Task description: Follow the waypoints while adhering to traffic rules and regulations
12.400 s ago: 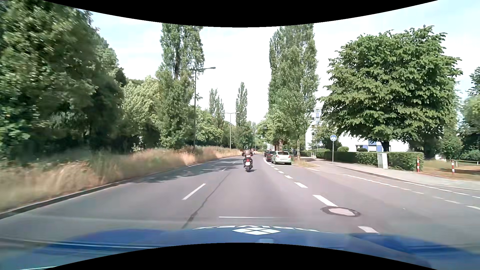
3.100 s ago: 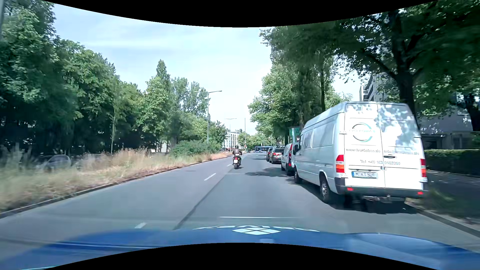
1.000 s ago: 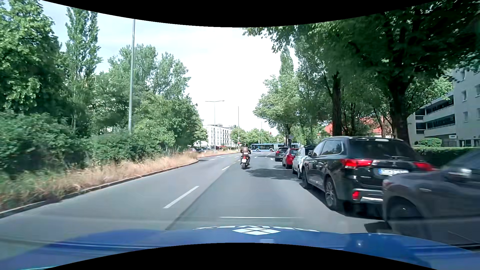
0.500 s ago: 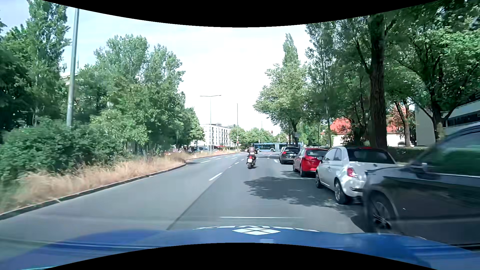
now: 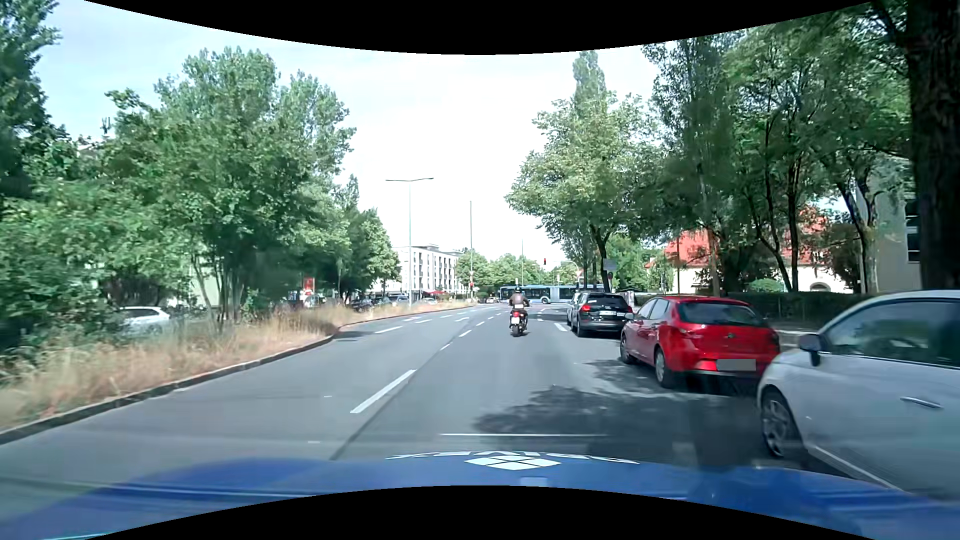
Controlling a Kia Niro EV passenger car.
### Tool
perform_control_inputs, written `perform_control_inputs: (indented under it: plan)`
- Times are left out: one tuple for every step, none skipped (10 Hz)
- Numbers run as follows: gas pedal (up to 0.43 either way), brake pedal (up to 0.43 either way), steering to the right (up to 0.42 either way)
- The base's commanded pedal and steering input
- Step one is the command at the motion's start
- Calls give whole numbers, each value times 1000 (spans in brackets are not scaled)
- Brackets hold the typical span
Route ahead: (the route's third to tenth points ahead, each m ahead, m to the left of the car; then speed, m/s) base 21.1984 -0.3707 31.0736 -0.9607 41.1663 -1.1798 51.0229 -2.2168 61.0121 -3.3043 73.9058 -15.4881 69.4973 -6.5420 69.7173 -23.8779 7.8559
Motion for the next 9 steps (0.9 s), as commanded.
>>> perform_control_inputs:
  plan:
    - [0,0,10]
    - [0,0,12]
    - [0,0,13]
    - [0,0,13]
    - [0,0,9]
    - [0,0,5]
    - [0,0,5]
    - [0,0,4]
    - [0,0,4]
